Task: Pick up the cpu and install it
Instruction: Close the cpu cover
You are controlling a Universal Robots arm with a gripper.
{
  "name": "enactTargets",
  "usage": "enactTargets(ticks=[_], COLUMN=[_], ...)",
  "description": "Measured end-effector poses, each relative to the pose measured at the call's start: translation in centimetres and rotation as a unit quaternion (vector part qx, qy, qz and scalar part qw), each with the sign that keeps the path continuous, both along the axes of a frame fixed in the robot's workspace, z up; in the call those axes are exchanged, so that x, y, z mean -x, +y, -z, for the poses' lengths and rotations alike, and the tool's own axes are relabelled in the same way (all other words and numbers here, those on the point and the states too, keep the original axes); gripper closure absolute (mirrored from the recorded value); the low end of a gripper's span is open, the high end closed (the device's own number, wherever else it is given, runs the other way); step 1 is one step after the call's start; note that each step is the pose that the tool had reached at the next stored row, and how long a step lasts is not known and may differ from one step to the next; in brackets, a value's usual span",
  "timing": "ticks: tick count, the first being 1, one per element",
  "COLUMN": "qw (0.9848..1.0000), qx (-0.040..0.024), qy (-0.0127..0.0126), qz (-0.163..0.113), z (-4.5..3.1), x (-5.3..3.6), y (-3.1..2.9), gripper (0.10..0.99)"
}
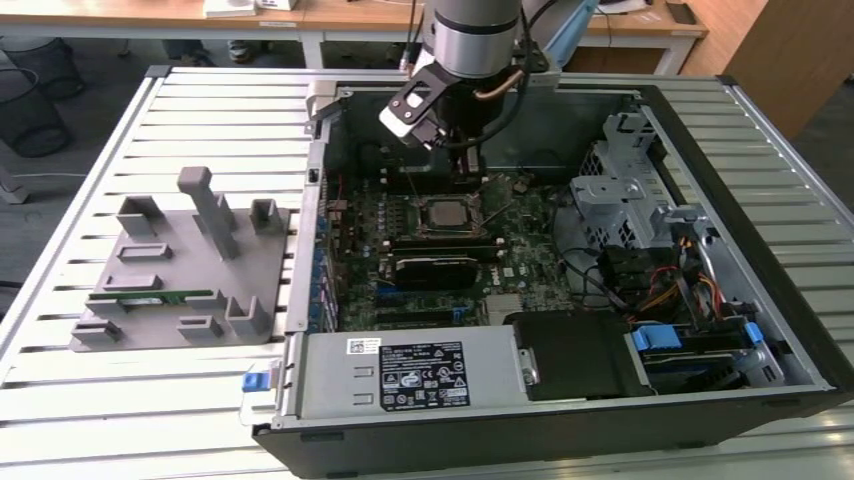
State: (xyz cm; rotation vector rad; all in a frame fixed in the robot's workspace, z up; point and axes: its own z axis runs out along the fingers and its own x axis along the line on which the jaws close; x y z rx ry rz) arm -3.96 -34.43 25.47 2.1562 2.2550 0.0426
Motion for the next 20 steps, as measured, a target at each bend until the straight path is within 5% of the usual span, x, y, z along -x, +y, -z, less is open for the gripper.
enactTargets(ticks=[3,6,10,20], qw=[1.0000,0.9998,0.9996,0.9996], qx=[-0.0042,-0.0195,-0.0288,-0.0297], qy=[0.0006,0.0009,0.0013,0.0020], qz=[0.000,0.000,0.000,0.000], z=[-0.70,-0.87,-0.87,-0.87], x=[-0.01,0.00,-0.01,-1.04], y=[0.00,-0.01,-0.01,-0.01], gripper=[0.980,0.980,0.980,0.980])
